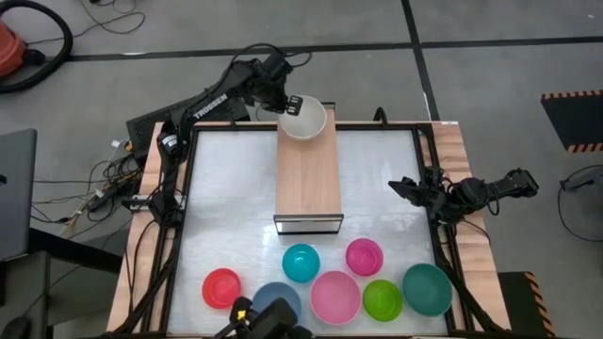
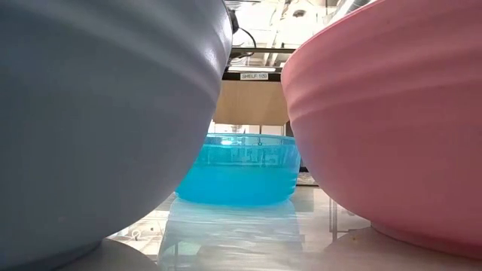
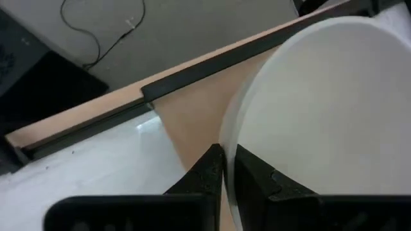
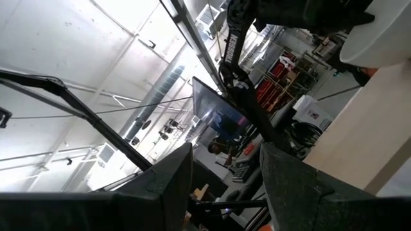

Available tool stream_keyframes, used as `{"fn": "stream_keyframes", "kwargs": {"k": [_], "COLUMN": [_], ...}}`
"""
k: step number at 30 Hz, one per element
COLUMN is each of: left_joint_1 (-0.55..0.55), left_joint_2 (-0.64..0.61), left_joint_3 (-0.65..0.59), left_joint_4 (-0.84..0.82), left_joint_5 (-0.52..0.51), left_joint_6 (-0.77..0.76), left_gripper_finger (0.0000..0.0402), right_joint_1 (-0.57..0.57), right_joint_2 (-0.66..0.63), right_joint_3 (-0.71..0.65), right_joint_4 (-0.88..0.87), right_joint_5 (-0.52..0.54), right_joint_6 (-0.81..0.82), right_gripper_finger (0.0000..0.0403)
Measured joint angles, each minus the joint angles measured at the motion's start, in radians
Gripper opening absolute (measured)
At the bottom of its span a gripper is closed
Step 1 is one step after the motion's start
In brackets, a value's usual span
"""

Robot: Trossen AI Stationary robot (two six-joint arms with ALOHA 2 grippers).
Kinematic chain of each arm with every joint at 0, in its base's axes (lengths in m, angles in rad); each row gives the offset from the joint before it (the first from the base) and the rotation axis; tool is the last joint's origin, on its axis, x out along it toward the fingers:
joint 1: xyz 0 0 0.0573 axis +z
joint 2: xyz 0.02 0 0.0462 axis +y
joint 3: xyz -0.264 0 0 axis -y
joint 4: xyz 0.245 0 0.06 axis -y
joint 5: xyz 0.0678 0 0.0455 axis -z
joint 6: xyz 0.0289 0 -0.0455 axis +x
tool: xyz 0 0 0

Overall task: Place and stack bowls onto a shelf
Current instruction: Put the white bowl on the shelf, then put the orange bowl on the shelf

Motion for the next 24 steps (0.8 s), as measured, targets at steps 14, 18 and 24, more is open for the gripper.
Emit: {"fn": "stream_keyframes", "kwargs": {"k": [14,18,24], "left_joint_1": [0.002,0.005,-0.003], "left_joint_2": [0.001,-0.006,-0.176], "left_joint_3": [0.033,0.125,0.102], "left_joint_4": [0.123,0.102,0.061], "left_joint_5": [0.006,0.076,0.166], "left_joint_6": [0.113,0.220,0.396], "left_gripper_finger": [0.0159,0.0185,0.0192], "right_joint_1": [0.000,0.000,0.000], "right_joint_2": [0.000,0.000,0.000], "right_joint_3": [0.000,0.000,0.000], "right_joint_4": [-0.001,-0.001,-0.002], "right_joint_5": [0.000,0.000,0.000], "right_joint_6": [0.000,0.000,0.000], "right_gripper_finger": [0.0209,0.0209,0.0209]}}
